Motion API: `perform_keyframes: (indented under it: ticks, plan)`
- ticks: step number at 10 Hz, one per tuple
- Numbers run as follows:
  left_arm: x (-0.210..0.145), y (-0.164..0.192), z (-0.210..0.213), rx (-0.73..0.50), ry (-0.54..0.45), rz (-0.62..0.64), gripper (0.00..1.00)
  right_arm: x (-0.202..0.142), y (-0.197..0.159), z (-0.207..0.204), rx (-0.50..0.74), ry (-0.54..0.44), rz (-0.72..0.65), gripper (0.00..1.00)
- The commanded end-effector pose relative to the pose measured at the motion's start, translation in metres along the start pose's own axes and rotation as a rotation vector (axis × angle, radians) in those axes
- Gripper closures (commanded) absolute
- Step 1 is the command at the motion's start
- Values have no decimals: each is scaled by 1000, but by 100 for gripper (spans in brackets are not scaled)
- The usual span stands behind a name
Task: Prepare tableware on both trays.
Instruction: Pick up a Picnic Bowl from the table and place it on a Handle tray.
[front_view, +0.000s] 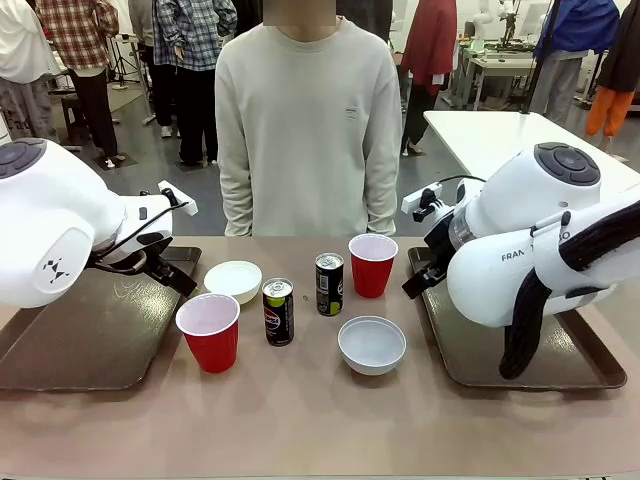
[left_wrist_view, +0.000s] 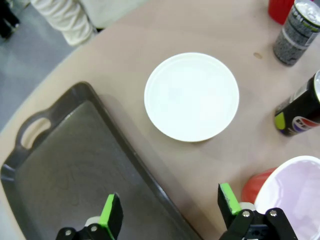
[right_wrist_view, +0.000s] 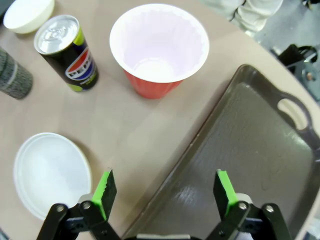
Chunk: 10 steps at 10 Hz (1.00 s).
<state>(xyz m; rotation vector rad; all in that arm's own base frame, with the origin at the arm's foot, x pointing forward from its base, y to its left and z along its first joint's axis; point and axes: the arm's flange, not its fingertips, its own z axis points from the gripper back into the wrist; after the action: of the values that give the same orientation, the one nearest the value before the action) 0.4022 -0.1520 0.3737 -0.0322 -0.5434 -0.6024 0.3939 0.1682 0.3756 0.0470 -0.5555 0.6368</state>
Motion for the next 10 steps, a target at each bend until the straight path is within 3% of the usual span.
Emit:
perform_keyframes:
  ticks: [1, 4, 6, 7, 8, 9, 10]
  plan:
    - [8, 1, 41, 14, 3, 1, 0, 8, 9, 44, 88, -12, -66, 0]
    - [-5, -3, 150, 40, 46, -44, 0, -10, 43, 121, -1, -15, -42, 0]
    - [-33, -22, 165, -180, 216, -85, 0, -57, 55, 129, 68, 192, -115, 0]
    - [-43, -28, 164, -258, 245, -102, 0, -75, 58, 121, 111, 294, -114, 0]
    - [-49, -35, 165, -159, 215, -142, 0, -85, 70, 114, -114, 382, 15, 0]
    - [-23, -24, 169, -156, 191, -86, 0, -8, 45, 133, 54, 187, -90, 0]
    - [-23, -24, 169, -156, 191, -86, 0, -21, 50, 129, 9, 297, -66, 0]
